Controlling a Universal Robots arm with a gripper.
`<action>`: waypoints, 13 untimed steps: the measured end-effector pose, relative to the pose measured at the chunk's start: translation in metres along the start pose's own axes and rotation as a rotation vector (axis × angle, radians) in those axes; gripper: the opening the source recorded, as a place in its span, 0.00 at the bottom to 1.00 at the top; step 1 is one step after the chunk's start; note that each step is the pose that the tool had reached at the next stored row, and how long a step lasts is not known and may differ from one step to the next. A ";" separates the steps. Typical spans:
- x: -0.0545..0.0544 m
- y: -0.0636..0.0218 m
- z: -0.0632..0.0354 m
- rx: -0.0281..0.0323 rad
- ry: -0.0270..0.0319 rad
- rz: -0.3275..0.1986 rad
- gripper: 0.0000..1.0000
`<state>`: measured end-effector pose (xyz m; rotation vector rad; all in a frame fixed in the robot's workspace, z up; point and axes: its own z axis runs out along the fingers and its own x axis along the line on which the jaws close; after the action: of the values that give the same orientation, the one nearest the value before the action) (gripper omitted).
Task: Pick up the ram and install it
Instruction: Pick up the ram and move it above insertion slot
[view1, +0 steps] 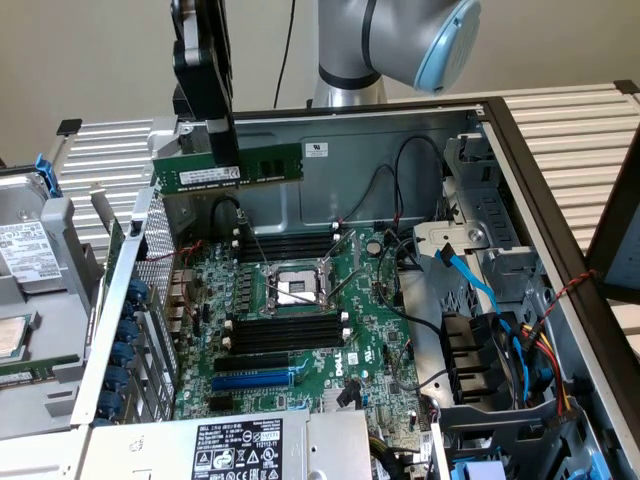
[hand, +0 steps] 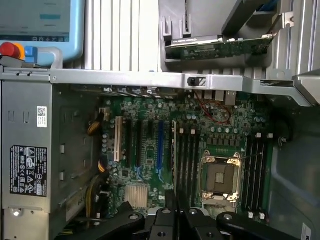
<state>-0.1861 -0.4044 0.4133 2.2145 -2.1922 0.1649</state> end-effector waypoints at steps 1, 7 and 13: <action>-0.001 -0.0013 0.0000 -0.0001 0.0000 0.001 0.12; -0.004 -0.0093 0.0002 -0.0005 0.0003 0.006 0.12; -0.008 -0.0170 0.0003 -0.0010 0.0006 0.011 0.12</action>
<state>-0.1692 -0.3965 0.4132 2.2015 -2.2045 0.1647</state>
